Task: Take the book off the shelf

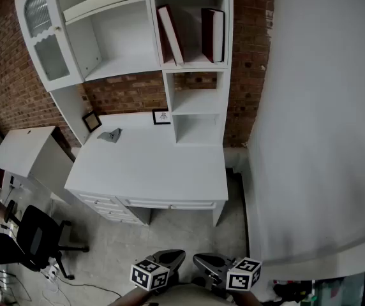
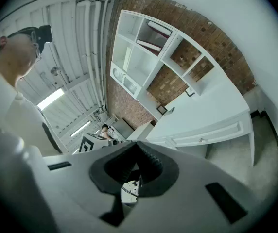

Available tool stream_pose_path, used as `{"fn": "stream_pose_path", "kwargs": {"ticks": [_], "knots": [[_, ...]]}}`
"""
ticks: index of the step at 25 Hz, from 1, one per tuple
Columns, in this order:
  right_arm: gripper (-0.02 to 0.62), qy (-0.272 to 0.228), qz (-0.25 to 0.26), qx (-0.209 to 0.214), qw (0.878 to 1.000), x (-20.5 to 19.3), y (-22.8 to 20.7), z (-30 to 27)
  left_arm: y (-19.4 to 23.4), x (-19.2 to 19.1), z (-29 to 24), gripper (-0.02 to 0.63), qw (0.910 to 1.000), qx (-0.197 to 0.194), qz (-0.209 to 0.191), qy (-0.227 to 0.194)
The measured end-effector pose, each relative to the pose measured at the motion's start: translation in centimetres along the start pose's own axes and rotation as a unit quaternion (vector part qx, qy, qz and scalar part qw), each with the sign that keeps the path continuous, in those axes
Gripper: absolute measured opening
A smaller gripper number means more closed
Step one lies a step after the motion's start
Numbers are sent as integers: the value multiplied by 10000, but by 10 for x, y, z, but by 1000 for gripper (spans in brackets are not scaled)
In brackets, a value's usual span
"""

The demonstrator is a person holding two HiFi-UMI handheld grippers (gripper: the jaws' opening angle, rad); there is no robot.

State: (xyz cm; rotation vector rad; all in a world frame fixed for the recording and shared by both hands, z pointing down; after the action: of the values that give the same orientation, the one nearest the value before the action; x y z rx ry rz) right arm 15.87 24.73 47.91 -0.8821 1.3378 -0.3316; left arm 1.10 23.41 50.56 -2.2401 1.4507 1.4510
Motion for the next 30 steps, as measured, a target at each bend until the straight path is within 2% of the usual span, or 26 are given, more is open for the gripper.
{"fn": "stream_pose_path", "kwargs": {"ticks": [5,14,18,21,26,30], "knots": [[5,148,-33,0,9999,-7,3,-12,8,3,18,3,9996,98,-113,-257],[6,222,37,-94,9997,-6,17,-52,44,8,53,3,9969,143,-38,-768],[6,678,384,-49,9969,-4,31,-77,66,19,72,3,9949,170,-11,-990],[6,964,659,-172,9930,1,36,-94,92,29,86,3,9922,305,31,-1205],[6,1104,395,-555,9916,-12,42,-105,129,22,118,3,9886,507,359,-1375],[6,1287,538,-607,9884,-16,44,-126,154,24,136,3,9856,546,204,-1590]]}}
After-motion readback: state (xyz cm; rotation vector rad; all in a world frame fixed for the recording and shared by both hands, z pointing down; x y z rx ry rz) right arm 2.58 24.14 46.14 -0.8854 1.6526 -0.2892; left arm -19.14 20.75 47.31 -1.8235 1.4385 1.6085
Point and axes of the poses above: the fingertips, and each gripper's own axes: z backward along the fingers, y to its left, x out of its top, the point moved 7 cm from there along z, backward along the fingers, and after that the axes turned 6 degrees about x, right-handed, at the moved point
